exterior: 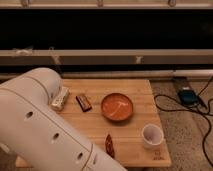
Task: Stand the bottle upright
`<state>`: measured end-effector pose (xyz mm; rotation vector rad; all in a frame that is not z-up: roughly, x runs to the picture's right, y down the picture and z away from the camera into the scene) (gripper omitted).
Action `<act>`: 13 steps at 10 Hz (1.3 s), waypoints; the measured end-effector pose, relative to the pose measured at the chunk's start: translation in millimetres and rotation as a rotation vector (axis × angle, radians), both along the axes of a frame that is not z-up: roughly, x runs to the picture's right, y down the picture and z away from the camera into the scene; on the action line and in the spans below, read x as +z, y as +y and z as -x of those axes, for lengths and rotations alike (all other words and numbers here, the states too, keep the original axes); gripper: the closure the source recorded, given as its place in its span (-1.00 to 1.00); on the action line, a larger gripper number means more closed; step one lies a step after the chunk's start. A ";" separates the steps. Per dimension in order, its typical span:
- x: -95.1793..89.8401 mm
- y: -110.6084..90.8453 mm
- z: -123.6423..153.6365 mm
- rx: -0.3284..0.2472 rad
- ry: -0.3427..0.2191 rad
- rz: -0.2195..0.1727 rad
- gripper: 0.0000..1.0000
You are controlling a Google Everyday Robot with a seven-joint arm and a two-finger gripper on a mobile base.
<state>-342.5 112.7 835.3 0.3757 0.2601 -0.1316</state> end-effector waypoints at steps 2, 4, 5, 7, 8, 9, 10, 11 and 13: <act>3.7 -4.5 -0.1 -0.001 0.002 -0.008 -0.60; 9.4 -5.4 0.6 -0.002 0.008 -0.005 -0.60; 12.1 -3.4 0.8 -0.003 0.010 0.000 -0.60; 16.9 -0.3 1.0 -0.005 0.018 0.006 -0.60; 18.0 -0.2 0.7 -0.005 0.023 0.006 -0.60; 19.5 -0.8 -0.6 -0.005 0.030 0.007 -0.60; 21.5 -1.4 -2.5 -0.005 0.040 0.007 -0.60; 22.5 -1.4 -3.0 -0.005 0.047 0.007 -0.60; 25.2 -0.7 -4.8 -0.004 0.062 0.010 -0.52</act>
